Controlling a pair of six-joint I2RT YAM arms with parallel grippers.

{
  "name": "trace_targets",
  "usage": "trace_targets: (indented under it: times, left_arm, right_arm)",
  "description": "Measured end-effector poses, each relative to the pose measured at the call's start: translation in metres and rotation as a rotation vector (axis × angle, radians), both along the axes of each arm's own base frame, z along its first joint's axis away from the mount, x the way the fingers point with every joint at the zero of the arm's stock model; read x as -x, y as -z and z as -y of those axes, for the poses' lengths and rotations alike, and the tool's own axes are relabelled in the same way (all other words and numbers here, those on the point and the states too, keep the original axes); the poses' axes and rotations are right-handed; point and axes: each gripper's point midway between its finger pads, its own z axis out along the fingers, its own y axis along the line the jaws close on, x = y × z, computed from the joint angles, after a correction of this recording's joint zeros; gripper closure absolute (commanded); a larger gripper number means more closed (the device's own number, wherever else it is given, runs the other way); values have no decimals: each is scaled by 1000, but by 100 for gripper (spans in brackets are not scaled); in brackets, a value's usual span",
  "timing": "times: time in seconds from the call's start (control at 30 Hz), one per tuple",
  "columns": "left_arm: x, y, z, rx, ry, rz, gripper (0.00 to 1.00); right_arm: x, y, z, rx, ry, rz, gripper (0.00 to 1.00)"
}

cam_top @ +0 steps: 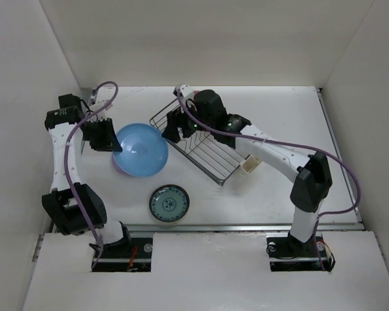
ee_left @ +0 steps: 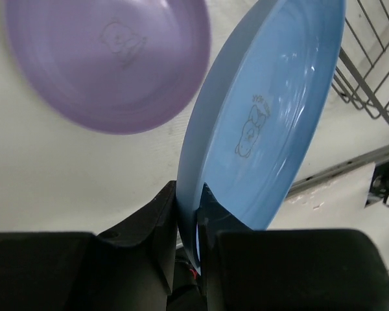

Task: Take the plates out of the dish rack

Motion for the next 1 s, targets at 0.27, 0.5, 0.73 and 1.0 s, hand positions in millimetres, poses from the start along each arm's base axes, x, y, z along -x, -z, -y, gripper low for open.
trace_targets:
  times: [0.27, 0.5, 0.73, 1.0]
  left_arm:
    - [-25, 46, -57, 62, -237, -156, 100]
    - [-39, 96, -65, 115, -273, -302, 100]
    - [-49, 127, -75, 103, -268, -377, 74]
    - [-42, 142, -76, 0, -215, -425, 41]
  right_arm:
    - [-72, -27, 70, 99, 476, 89, 19]
    - [-141, -38, 155, 261, 857, 222, 18]
    - [-168, 61, 164, 526, 844, 182, 27]
    - [-183, 87, 188, 611, 840, 159, 90]
